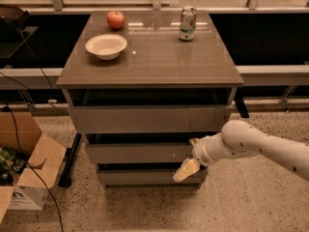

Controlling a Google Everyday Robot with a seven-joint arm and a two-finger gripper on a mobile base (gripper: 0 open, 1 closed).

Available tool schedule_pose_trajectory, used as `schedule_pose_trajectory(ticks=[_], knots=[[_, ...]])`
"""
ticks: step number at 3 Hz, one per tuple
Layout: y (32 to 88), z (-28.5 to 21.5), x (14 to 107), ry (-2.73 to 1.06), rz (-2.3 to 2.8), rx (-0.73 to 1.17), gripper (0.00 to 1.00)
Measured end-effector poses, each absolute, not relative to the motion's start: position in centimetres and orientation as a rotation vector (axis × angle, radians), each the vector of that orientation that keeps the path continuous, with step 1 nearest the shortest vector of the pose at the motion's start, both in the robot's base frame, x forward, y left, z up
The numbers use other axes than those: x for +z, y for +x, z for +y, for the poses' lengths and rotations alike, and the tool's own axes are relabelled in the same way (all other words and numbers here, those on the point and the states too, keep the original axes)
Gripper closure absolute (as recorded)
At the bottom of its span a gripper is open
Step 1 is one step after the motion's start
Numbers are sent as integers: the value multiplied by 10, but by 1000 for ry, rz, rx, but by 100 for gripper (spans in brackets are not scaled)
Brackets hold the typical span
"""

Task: Open middle drawer

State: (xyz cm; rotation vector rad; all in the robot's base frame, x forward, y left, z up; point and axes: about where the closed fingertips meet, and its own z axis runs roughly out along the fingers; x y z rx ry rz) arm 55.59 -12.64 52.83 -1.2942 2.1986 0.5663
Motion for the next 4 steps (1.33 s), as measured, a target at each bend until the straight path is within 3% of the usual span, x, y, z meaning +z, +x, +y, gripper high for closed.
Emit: schedule_pose_trajectory(ticks=[4], knots=[[633,-135,468,-1167,2182,515,0]])
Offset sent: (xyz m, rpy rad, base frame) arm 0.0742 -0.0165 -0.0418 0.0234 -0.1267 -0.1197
